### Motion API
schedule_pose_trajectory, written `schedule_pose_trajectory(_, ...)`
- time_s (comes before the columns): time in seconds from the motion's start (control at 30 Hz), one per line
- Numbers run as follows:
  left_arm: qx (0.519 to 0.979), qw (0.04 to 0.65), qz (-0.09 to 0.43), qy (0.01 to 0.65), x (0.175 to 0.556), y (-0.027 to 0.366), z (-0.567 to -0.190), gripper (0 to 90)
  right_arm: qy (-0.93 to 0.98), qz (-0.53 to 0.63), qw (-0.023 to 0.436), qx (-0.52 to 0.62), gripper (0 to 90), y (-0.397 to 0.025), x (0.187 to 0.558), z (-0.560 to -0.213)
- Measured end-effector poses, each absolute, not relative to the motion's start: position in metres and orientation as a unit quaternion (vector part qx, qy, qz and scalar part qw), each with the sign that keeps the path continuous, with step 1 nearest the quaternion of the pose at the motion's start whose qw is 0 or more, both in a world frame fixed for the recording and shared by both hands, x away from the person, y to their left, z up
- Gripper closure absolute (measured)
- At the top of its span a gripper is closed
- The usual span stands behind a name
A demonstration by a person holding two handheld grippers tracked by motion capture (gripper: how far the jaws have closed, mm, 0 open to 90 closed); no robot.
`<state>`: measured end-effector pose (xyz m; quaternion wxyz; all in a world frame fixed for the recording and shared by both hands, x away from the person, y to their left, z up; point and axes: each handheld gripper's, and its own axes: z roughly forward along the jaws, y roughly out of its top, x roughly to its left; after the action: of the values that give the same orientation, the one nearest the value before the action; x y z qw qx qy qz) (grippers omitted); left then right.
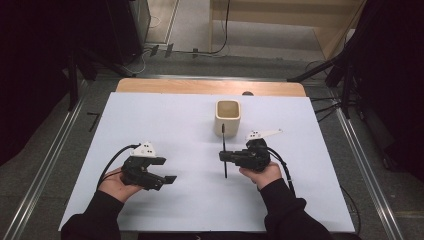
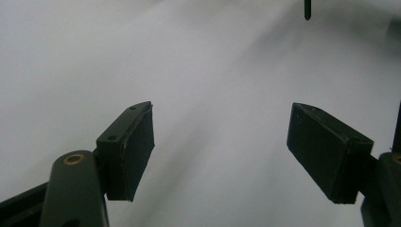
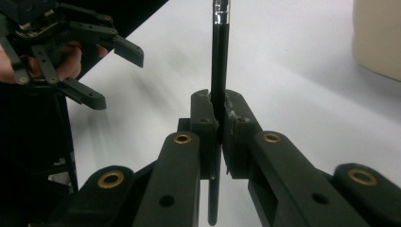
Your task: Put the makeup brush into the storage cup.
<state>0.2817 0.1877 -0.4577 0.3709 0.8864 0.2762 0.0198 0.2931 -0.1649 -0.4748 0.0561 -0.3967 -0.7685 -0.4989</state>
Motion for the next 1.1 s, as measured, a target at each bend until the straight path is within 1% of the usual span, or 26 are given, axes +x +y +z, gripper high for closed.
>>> schedule_pose_trajectory(0.3,0.887,0.368,0.015,0.278,0.284,0.189,-0.459,25.3,-0.768,-0.504,0.041,-0.394,86.0,-0.168,0.307,-0.466)
schedule_pose_trajectory(1.1,0.888,0.366,0.005,0.278,0.285,0.189,-0.46,25.4,-0.759,-0.513,0.019,-0.399,86.0,-0.169,0.346,-0.448)
